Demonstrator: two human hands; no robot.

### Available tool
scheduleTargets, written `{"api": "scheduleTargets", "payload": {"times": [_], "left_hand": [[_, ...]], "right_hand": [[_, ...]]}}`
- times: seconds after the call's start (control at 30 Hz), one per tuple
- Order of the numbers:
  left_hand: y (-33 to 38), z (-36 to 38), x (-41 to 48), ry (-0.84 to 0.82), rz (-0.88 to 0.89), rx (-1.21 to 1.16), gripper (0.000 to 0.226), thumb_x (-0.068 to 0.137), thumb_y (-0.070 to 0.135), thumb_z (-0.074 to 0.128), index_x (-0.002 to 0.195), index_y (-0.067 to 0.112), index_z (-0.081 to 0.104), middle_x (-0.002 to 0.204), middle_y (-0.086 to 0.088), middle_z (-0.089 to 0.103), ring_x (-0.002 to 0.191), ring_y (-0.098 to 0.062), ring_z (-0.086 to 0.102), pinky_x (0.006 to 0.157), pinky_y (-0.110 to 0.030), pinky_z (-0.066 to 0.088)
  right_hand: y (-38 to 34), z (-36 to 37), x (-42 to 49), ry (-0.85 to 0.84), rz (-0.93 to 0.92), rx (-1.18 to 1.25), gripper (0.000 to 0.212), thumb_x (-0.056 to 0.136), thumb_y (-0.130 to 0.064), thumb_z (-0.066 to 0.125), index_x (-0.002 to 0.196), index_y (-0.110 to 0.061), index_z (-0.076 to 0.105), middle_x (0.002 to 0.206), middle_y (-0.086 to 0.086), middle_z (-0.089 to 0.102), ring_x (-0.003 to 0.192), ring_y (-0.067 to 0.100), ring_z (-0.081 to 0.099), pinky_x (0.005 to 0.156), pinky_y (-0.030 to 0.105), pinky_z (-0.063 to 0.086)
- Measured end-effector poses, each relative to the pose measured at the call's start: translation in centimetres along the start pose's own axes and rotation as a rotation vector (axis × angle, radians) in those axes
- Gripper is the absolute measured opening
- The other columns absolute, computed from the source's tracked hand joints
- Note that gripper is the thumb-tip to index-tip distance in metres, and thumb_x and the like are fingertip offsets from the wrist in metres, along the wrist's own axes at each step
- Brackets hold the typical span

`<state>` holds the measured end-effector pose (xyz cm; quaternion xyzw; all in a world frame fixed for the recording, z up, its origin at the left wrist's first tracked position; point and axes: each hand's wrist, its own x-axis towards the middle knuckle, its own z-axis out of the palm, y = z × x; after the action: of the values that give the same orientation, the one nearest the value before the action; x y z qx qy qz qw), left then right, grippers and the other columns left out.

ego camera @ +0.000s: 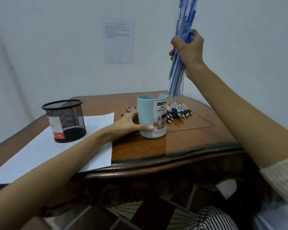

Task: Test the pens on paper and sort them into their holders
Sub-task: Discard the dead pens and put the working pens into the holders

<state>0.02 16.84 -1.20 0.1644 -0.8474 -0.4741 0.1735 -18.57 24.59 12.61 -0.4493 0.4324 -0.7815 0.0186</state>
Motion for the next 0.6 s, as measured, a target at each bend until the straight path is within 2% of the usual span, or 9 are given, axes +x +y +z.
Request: {"api": "scheduleTargets", "payload": {"times": [0.07,0.17,0.3,0.5,0.6], "left_hand": [[-0.2,0.2,0.2,0.032,-0.014,0.002,0.089,0.044,0.056,0.083,0.123,0.033,0.049,0.126,0.007,0.058,0.114,-0.009,0.056,0.103,-0.036,0.043],[-0.3,0.2,0.1,0.031,-0.001,-0.018,0.088,0.042,0.058,0.084,0.120,0.034,0.051,0.123,0.009,0.061,0.112,-0.007,0.058,0.100,-0.033,0.046],[-0.3,0.3,-0.1,0.030,-0.007,-0.024,0.074,0.052,0.049,0.078,0.119,0.037,0.049,0.123,0.011,0.059,0.113,-0.006,0.057,0.100,-0.031,0.045],[-0.1,0.3,-0.3,0.034,-0.017,-0.053,0.062,0.059,0.042,0.078,0.114,0.037,0.049,0.120,0.013,0.059,0.111,-0.005,0.057,0.092,-0.023,0.048],[-0.2,0.4,-0.3,0.039,-0.015,-0.062,0.062,0.062,0.038,0.078,0.117,0.036,0.048,0.121,0.012,0.059,0.111,-0.006,0.057,0.093,-0.023,0.048]], "right_hand": [[-1.3,0.4,0.0,0.005,-0.053,0.018,0.019,0.079,-0.002,0.061,0.079,-0.016,0.047,0.072,0.004,0.053,0.045,0.014,0.057,0.052,0.027,0.049],[-3.0,1.4,0.0,0.002,-0.122,0.076,0.018,0.080,-0.001,0.061,0.080,-0.014,0.048,0.073,0.008,0.053,0.046,0.015,0.058,0.053,0.029,0.050],[-3.9,3.1,-0.8,-0.015,-0.119,0.194,0.018,0.081,0.001,0.061,0.080,-0.011,0.048,0.068,0.006,0.052,0.045,0.014,0.056,0.051,0.029,0.049],[0.0,4.2,-3.9,-0.094,0.044,0.219,0.020,0.083,0.003,0.059,0.082,-0.014,0.048,0.067,0.003,0.053,0.043,0.011,0.055,0.049,0.028,0.049],[1.7,3.4,-5.3,-0.246,0.172,0.270,0.017,0.085,0.004,0.056,0.089,-0.010,0.048,0.071,0.006,0.054,0.045,0.011,0.055,0.048,0.025,0.048]]}}
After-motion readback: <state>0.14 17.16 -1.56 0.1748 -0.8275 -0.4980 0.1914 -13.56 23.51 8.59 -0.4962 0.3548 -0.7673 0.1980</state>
